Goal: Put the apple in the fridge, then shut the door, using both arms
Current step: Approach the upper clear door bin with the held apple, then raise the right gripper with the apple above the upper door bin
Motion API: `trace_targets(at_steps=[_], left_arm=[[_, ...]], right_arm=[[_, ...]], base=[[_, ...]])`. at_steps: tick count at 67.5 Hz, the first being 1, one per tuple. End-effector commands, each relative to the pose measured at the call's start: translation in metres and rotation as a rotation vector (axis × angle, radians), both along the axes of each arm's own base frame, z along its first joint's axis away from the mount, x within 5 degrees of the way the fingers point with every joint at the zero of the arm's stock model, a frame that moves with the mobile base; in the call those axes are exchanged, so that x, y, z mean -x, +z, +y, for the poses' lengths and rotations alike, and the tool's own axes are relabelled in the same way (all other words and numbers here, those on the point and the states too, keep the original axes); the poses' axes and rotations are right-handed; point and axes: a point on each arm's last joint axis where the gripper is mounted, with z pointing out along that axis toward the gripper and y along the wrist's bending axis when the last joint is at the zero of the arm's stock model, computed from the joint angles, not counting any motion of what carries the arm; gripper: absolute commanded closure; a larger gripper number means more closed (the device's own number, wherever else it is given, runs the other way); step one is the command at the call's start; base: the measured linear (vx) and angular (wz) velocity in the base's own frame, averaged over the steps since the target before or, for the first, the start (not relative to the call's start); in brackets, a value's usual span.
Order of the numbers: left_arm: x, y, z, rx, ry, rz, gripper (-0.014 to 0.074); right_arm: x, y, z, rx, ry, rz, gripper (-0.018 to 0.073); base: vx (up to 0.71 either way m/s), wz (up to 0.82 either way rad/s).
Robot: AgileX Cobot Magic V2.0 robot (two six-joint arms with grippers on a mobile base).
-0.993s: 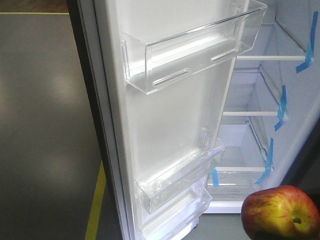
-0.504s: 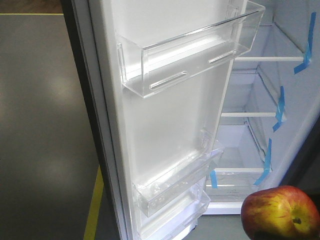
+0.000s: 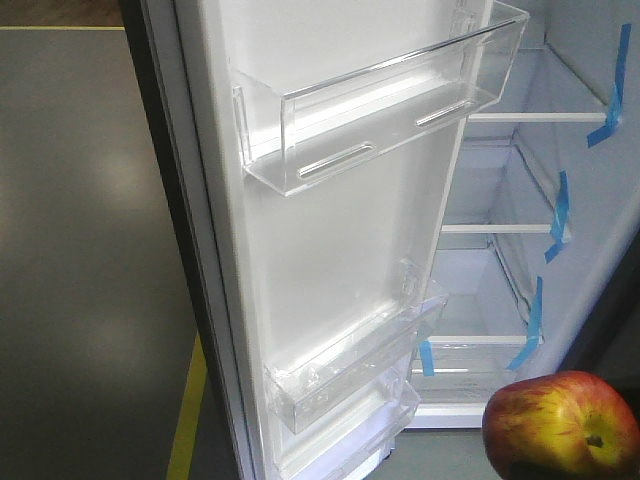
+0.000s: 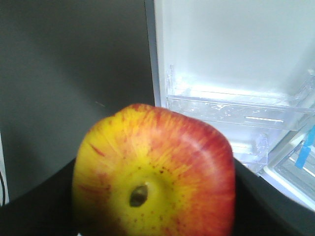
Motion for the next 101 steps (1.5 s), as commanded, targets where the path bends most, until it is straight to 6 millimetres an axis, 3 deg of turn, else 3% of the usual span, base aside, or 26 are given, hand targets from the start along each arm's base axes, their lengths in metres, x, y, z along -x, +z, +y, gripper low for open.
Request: trace_targets(at_steps=[1, 56, 74, 88, 101], left_arm=[[0.001, -0.002, 0.0, 0.014, -0.007, -0.062, 0.0602], [0.001, -0.002, 0.0, 0.014, -0.007, -0.062, 0.0602], [0.001, -0.002, 0.0, 0.014, -0.007, -0.062, 0.0602], [0.001, -0.002, 0.0, 0.014, -0.007, -0.062, 0.0602], [0.001, -0.002, 0.0, 0.014, -0.007, -0.062, 0.0602]], right_arm=[[-0.003, 0.014, 0.002, -0.066, -0.007, -0.071, 0.0216], [-0.003, 0.014, 0.003, -0.082, -0.008, -0.068, 0.0216], [-0.009, 0.021, 0.003, -0.109, -0.041, -0.154, 0.0217], [-0.036, 0.043, 0.002, -0.091, -0.233, -0.217, 0.0217], [-0.062, 0.091, 0.002, -0.016, -0.38, -0.302, 0.0217]], base=[[0.0, 0.0], [0.0, 0.0], [0.0, 0.0], [0.0, 0.0], [0.0, 0.0]])
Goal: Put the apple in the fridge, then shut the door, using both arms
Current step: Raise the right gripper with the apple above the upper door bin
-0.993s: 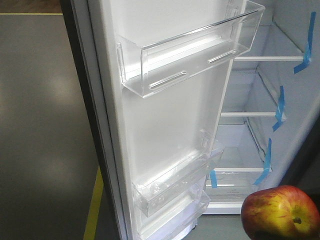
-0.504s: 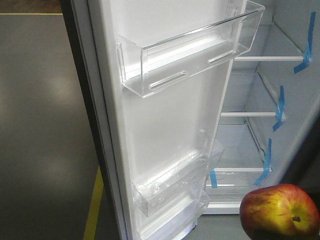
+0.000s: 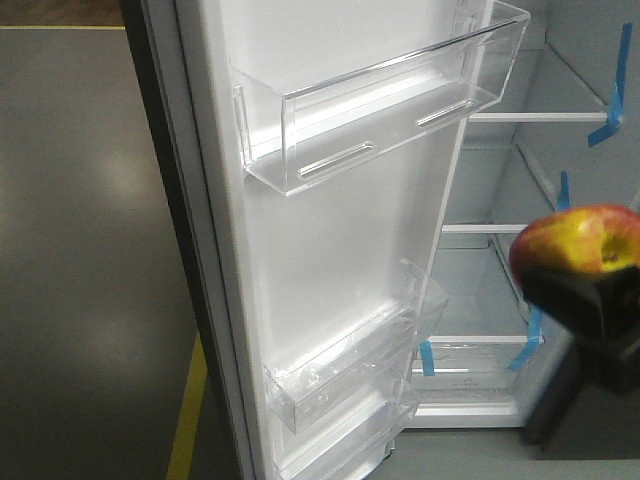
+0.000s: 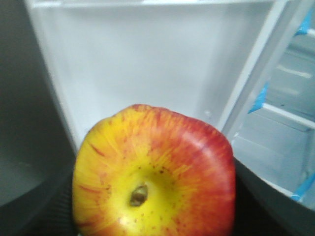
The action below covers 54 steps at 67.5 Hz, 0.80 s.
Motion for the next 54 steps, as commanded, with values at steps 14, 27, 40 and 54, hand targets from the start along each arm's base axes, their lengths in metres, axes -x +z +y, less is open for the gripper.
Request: trace_targets(at_steps=[14, 27, 40, 54], left_arm=[[0.001, -0.002, 0.0, 0.013, -0.007, -0.062, 0.0602], [0.001, -0.002, 0.0, 0.013, -0.007, -0.062, 0.0602], [0.001, -0.002, 0.0, 0.013, -0.007, -0.062, 0.0602], [0.001, -0.002, 0.0, 0.013, -0.007, -0.062, 0.0602]], right_arm=[[-0.033, 0.09, 0.012, 0.008, -0.077, -0.232, 0.0217], [-0.053, 0.128, 0.027, 0.009, -0.063, -0.319, 0.0217], [-0.077, 0.145, 0.045, 0.027, -0.063, -0.376, 0.0217], [-0.104, 0.142, 0.065, 0.084, -0.064, -0.42, 0.0217]], base=[[0.0, 0.0], [0.0, 0.0], [0.0, 0.0], [0.0, 0.0]])
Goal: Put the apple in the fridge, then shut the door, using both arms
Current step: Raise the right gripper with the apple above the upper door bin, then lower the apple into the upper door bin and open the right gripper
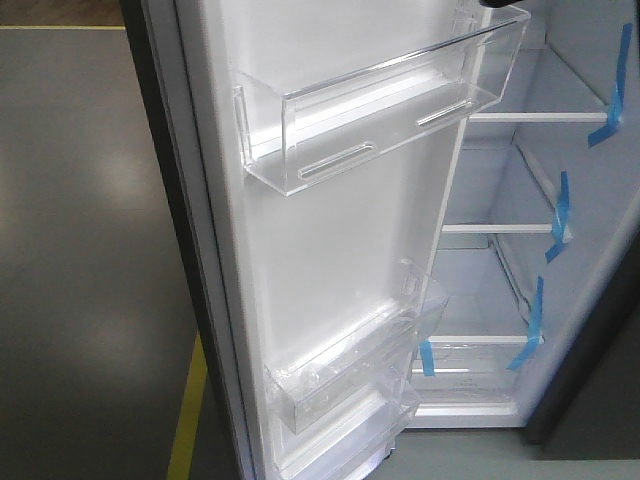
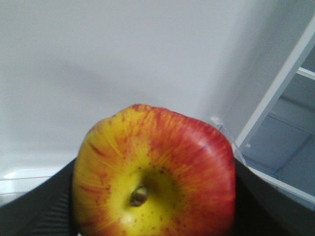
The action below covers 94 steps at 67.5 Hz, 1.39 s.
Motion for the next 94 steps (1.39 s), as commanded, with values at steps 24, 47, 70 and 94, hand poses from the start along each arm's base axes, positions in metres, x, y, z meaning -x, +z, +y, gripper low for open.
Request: trace_targets(at_steps=[24, 47, 70, 94], left_arm=[[0.001, -0.002, 0.0, 0.013, -0.007, -0.062, 0.0602], [0.001, -0.002, 0.0, 0.013, -0.007, -0.062, 0.0602], [0.001, -0.002, 0.0, 0.013, -0.007, -0.062, 0.0602], [0.001, -0.002, 0.0, 0.013, -0.007, -0.062, 0.0602]], right_arm=[[-0.036, 0.001, 0.019, 0.062, -0.003, -0.155, 0.0217], [-0.073, -0.001, -0.011, -0.121, 0.074, -0.014, 0.0215], [-0.1, -0.018, -0.011, -0.168, 0.147, 0.041, 0.0215], [-0.105, -0.027, -0.009, -0.154, 0.149, 0.085, 0.0151]], base=[[0.0, 0.0], [0.0, 0.0], [0.0, 0.0], [0.0, 0.0]])
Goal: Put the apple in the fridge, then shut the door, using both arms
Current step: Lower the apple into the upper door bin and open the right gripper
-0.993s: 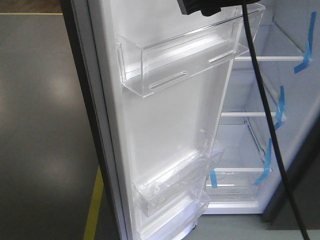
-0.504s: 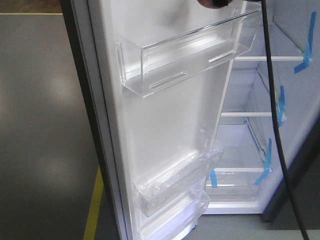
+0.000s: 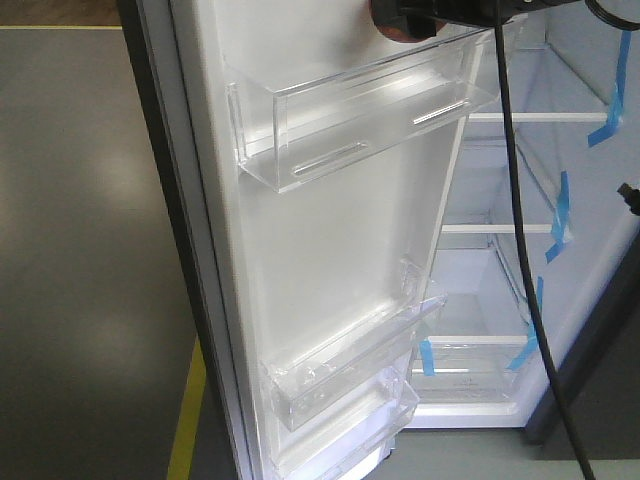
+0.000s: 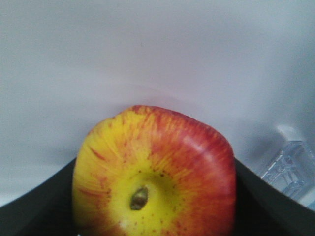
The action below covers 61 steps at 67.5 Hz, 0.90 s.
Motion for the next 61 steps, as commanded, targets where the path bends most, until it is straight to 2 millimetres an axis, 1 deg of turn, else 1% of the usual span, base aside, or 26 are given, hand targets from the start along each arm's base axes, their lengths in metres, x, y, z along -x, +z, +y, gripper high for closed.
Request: trace_targets(at_steps=[1, 24, 28, 34, 39, 48, 53, 61], left_arm=[[0.001, -0.002, 0.0, 0.013, -0.007, -0.062, 0.0602], [0.001, -0.002, 0.0, 0.013, -0.007, -0.062, 0.0602], [0.001, -0.002, 0.0, 0.013, -0.007, -0.062, 0.0602], [0.001, -0.002, 0.0, 0.013, -0.007, -0.062, 0.0602], [0.001, -0.002, 0.0, 0.013, -0.007, -0.062, 0.0602], [0.001, -0.002, 0.0, 0.013, -0.007, -0.062, 0.0602], [0.001, -0.002, 0.0, 0.013, -0.007, -0.062, 0.0602], [0.001, -0.002, 0.0, 0.013, -0.007, -0.062, 0.0602]], right_arm=[[0.011, 0.027, -0.005, -0.052, -0.005, -0.119, 0.0143], [0.011, 0.025, -0.005, -0.047, -0.003, -0.096, -0.0048], [0.012, 0.025, -0.005, -0.046, -0.002, -0.093, -0.0065], [0.013, 0.026, -0.006, -0.05, -0.004, -0.087, -0.0065], [0.019, 0.03, -0.007, -0.058, -0.005, -0.087, -0.0063], [0.04, 0.044, -0.014, -0.064, -0.001, -0.08, -0.0057], [0.059, 0.053, -0.02, -0.066, 0.004, -0.064, -0.0055], [0.085, 0.058, -0.027, -0.065, 0.01, 0.02, -0.0044]], base=[[0.0, 0.0], [0.0, 0.0], [0.0, 0.0], [0.0, 0.0], [0.0, 0.0], [0.0, 0.0], [0.0, 0.0], [0.0, 0.0]])
